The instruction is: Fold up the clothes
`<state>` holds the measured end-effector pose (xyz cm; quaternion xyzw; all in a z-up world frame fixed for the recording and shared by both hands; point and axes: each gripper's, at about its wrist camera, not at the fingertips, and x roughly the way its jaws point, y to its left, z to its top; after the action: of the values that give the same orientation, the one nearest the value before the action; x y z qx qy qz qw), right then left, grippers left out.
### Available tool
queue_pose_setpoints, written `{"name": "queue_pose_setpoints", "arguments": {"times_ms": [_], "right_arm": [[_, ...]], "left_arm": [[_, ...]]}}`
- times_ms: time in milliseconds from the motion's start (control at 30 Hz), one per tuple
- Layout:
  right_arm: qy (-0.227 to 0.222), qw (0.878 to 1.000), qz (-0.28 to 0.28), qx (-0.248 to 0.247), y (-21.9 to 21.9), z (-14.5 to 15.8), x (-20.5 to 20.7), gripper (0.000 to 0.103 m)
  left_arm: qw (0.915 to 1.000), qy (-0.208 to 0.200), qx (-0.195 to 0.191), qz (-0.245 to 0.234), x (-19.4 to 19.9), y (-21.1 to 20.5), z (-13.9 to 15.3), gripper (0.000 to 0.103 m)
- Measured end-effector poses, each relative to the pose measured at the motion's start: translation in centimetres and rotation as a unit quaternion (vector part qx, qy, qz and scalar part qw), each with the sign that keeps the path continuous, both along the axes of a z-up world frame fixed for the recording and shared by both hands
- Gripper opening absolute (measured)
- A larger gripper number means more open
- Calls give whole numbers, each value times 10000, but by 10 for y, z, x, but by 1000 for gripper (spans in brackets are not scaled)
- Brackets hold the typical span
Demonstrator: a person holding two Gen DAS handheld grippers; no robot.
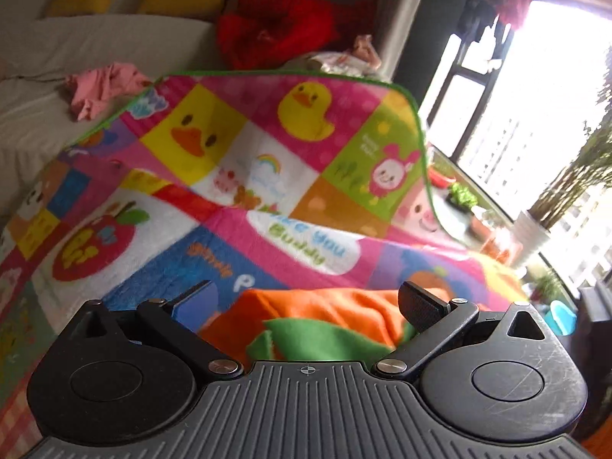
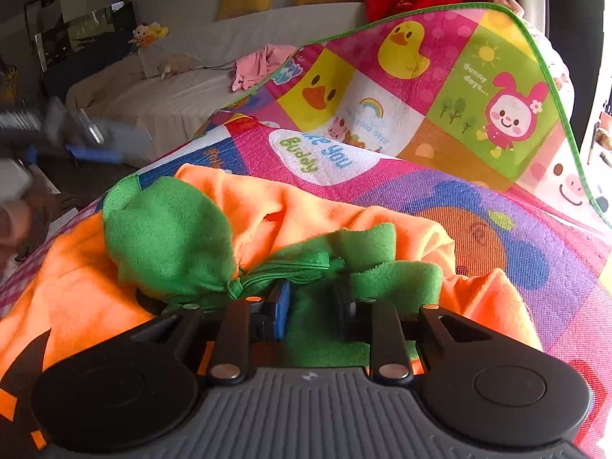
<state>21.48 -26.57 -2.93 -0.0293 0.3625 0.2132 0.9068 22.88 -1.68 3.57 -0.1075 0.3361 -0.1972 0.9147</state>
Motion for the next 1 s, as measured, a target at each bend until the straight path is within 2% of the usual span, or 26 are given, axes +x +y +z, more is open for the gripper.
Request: {"name": "queue_pose_setpoints", "arguments": {"times_ms": [67, 133, 167, 200, 300, 433, 567, 667, 700, 867, 900, 1000], "right_arm": [[14, 10000, -14, -6, 1, 1, 0, 24], [86, 10000, -23, 9, 0, 4, 2, 24], [142, 9999, -40, 70, -3, 8, 3, 24], [196, 9997, -62, 151, -7, 13, 4, 24], [153, 9982, -280, 511, -28, 37, 4, 24], [377, 9903, -845, 1041, -66, 56, 21, 24], [965, 9781, -1294, 1313, -85, 37, 55, 30], [1626, 9598, -1481, 1741, -87, 9, 79, 30], [1621, 9595, -1443, 1796, -85, 9, 79, 30], [1019, 9742, -1031, 1729, -70, 36, 54, 29], [898, 9765, -947, 1715, -67, 42, 49, 21], [533, 9821, -696, 1669, -58, 58, 35, 11]], "left_arm": [[9992, 129, -160, -331, -4, -11, 0, 100], [9975, 377, -141, -578, -4, -24, -13, 90], [9965, 535, -99, -628, -3, -30, -23, 71], [9955, 706, -52, -629, -1, -33, -34, 62], [9940, 951, 135, -515, 5, -36, -57, 62], [9934, 968, 267, -560, 5, -36, -64, 61], [9934, 860, 433, -631, 0, -38, -63, 63], [9932, 814, 502, -667, -2, -39, -63, 63], [9931, 801, 522, -680, -3, -39, -63, 63], [9932, 756, 559, -683, -6, -39, -62, 64], [9933, 752, 554, -675, -7, -38, -61, 64], [9937, 742, 540, -650, -10, -36, -59, 64]]}}
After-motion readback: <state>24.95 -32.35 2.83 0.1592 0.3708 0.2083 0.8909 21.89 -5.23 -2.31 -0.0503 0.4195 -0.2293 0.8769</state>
